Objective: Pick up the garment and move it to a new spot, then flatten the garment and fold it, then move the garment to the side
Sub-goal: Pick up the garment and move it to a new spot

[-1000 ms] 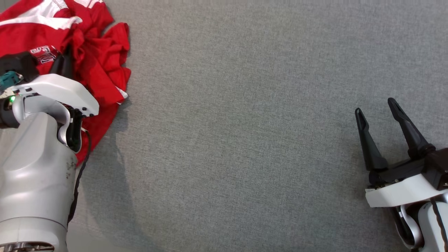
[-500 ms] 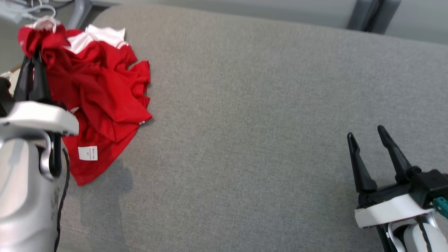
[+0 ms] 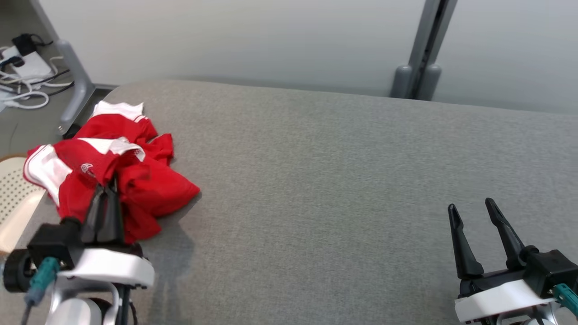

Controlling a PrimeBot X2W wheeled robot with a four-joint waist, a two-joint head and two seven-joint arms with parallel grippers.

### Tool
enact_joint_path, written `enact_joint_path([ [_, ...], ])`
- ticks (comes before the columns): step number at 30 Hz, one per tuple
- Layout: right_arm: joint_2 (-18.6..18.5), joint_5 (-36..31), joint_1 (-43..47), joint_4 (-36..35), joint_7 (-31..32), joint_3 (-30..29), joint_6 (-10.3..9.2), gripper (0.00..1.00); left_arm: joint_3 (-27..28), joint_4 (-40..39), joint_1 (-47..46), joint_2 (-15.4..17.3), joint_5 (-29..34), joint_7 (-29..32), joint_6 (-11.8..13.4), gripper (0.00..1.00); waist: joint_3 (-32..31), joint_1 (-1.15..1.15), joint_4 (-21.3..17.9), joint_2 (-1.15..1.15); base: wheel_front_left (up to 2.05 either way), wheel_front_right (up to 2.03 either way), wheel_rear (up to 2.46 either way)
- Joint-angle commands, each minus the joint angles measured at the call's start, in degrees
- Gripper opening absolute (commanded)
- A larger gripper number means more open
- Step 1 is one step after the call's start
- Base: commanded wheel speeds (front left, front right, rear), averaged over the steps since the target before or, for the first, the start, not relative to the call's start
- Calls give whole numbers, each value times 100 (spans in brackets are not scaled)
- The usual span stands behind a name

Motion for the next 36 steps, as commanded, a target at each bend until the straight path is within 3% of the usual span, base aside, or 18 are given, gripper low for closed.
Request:
enact_joint_path([
  [1, 16, -25, 68, -25, -29, -26, 11, 100, -83, -212, 157, -47, 18, 44, 33, 0, -121, 0, -202, 0, 0, 0, 0],
  [12, 81, 73, -78, -81, -39, -45, 11, 100, -691, -627, -80, -326, 76, 233, -141, 0, 89, 0, -1021, 0, 0, 0, 0],
  [21, 116, 162, -264, -63, -52, -129, 11, 100, -1753, -342, -1303, -657, 110, 294, -610, 0, 539, 0, -1953, 0, 0, 0, 0],
  [26, 147, 254, -403, -60, -61, -161, 11, 100, -2314, 131, -1837, -730, -55, 361, -738, 0, 922, 0, -2360, 0, 0, 0, 0],
  [34, 178, 419, -558, -71, -61, -146, 11, 100, -2993, 1451, -2152, -767, -385, 261, -806, 0, 1298, 0, -2569, 0, 0, 0, 0],
  [35, 180, 415, -556, -68, -62, -148, 11, 100, -3058, 1564, -2170, -771, -445, 229, -794, 3, 1317, 0, -2569, 0, 0, 0, 0],
  [36, 180, 425, -562, -67, -61, -159, 11, 100, -3134, 1666, -2195, -773, -479, 198, -770, 64, 1331, 0, -2554, 0, 0, 0, 0],
])
